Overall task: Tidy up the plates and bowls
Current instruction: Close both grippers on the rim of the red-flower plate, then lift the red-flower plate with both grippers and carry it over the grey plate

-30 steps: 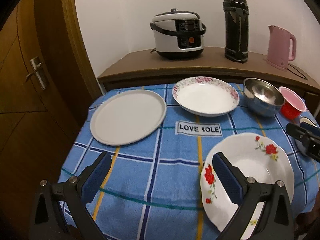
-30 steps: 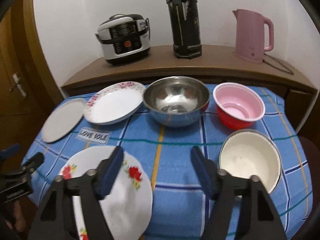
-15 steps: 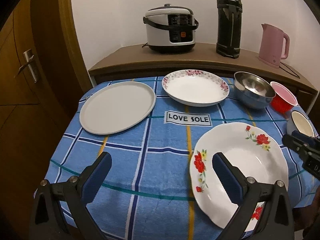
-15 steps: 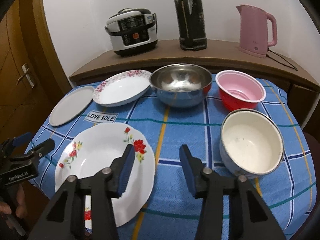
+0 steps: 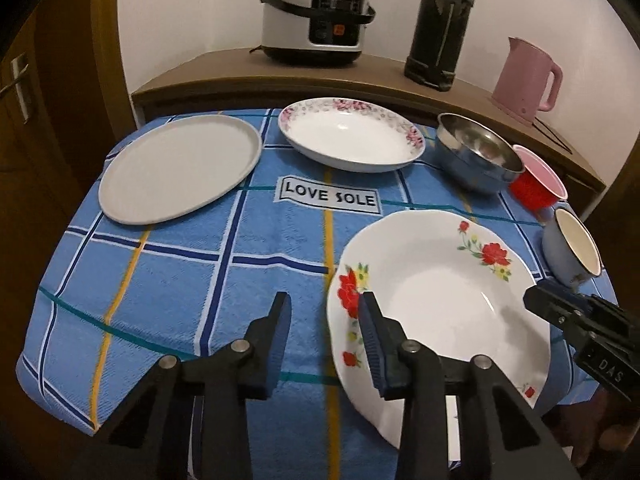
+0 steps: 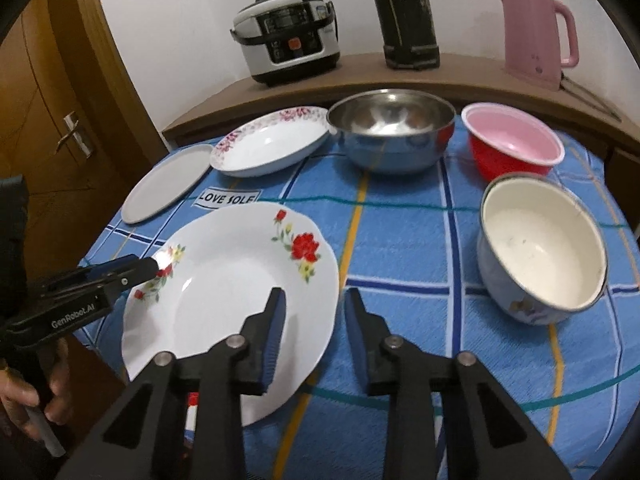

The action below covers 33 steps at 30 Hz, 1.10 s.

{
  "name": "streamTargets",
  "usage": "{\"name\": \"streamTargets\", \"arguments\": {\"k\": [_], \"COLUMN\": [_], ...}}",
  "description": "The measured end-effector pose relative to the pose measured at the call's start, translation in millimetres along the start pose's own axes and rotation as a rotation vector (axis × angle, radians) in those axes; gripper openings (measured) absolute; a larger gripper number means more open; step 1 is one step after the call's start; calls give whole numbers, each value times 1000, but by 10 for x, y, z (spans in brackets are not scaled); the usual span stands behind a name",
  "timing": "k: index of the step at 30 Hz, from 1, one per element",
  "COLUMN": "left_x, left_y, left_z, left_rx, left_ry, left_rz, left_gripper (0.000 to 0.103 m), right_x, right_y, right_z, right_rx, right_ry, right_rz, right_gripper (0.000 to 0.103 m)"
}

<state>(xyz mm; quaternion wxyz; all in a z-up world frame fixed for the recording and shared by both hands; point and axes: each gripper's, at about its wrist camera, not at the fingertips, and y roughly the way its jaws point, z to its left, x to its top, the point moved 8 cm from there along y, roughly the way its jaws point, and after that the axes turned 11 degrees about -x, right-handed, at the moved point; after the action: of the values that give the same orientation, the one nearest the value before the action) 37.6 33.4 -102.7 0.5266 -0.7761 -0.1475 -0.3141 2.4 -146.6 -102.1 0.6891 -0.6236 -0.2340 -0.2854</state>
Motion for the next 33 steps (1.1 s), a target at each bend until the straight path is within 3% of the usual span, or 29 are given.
{"name": "streamTargets", "arguments": {"k": [12,17,23,33], "left_x": [12,-61,-111,-133], "left_y": [-43,14,105,180], "left_z": [-20,-64,-109,-50], "left_rx": [-1,-45,-93,-132], "left_ry": [23,21,19,-17], "left_rz": [3,36,51,36], "left_gripper": [38,38,38,34], "right_x": [26,-59,-85,-69], "right_y": [-9,91,149,114], "right_z": [-48,-1,-2,88], "right_rx": [-9,51,57,67], "right_ry": [9,28,29,-34], "right_rz": [-4,63,69,20], "right_gripper": [27,24,18,18]}}
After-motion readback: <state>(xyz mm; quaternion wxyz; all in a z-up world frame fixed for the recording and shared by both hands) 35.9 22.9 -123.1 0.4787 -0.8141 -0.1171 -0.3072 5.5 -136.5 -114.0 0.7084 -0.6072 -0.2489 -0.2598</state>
